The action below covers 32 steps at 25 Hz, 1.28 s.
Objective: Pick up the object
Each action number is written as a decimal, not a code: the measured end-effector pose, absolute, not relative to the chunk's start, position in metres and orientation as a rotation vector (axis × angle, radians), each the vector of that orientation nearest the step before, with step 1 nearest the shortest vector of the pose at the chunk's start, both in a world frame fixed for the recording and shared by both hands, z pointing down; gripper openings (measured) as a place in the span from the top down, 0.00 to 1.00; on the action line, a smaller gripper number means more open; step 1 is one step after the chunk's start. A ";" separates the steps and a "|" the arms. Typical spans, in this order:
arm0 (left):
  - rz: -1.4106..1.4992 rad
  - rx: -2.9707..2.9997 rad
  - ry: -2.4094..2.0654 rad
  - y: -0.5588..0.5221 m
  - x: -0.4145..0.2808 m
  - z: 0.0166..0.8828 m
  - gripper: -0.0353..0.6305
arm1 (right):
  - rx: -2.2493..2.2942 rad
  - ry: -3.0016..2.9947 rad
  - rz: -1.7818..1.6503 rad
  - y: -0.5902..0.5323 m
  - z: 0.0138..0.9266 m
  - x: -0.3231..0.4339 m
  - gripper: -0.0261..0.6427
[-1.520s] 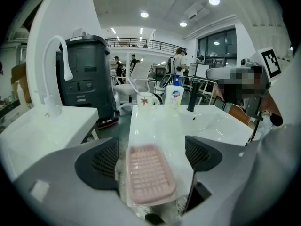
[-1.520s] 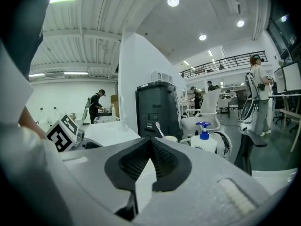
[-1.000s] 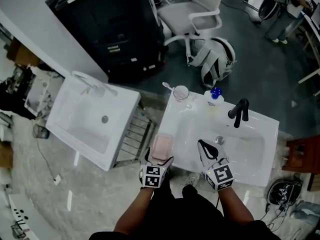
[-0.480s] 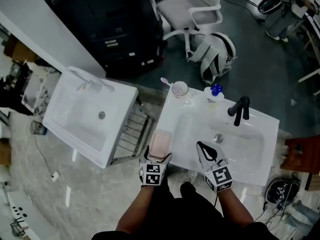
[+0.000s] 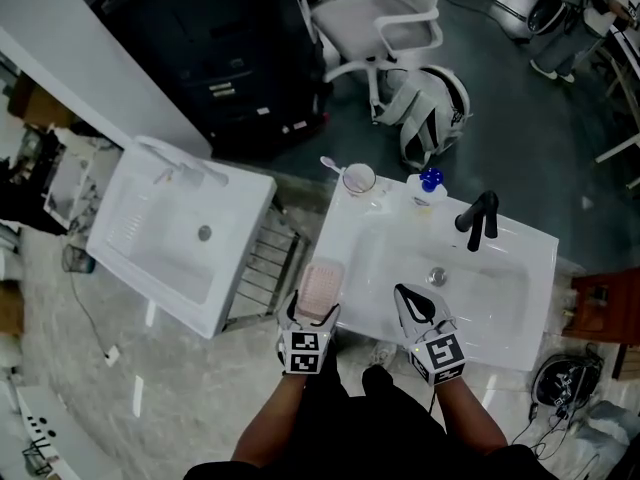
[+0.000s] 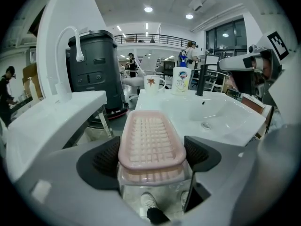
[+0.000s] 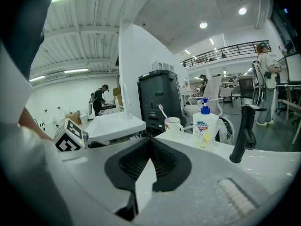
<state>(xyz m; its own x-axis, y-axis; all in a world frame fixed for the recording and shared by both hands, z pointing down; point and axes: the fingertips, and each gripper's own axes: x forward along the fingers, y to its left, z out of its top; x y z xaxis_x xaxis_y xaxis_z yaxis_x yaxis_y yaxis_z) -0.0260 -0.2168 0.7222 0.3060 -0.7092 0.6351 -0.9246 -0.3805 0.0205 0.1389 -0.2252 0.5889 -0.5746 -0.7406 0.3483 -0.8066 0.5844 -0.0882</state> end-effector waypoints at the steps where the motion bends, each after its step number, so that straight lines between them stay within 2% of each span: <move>1: 0.763 2.199 -1.454 -0.218 -0.025 0.720 0.27 | 1.276 -2.543 0.343 -0.226 0.589 0.139 0.96; 21: 0.556 2.395 -1.539 -0.276 -0.013 0.602 0.27 | 1.415 -2.529 0.245 -0.251 0.559 0.158 0.96; 32: 0.408 2.525 -1.559 -0.305 0.005 0.534 0.27 | 1.478 -2.505 0.075 -0.259 0.518 0.171 0.96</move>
